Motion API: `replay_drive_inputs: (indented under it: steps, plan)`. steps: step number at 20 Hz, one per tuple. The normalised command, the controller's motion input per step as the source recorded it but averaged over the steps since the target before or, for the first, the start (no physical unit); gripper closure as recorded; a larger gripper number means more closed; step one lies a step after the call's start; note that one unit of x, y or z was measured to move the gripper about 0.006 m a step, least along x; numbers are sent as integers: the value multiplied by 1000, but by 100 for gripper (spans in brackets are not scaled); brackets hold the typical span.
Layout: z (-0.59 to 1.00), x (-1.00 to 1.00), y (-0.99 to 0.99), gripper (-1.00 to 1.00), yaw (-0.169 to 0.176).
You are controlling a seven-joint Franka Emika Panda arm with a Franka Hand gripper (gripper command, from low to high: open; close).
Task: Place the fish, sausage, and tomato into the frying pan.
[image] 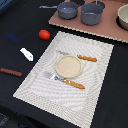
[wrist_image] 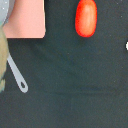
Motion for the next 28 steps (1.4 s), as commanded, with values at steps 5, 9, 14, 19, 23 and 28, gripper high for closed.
replay_drive_inputs:
  steps: [5,9,14,19,23,28]
  plan:
    - [-533,161,-1000,-100,0]
    - [-521,119,-1000,-100,0]
    - [-330,-23,-1000,-100,0]
    - [-161,-102,-1000,-100,0]
    - [-151,-125,-976,-100,12]
    - [-184,-15,-872,-100,75]
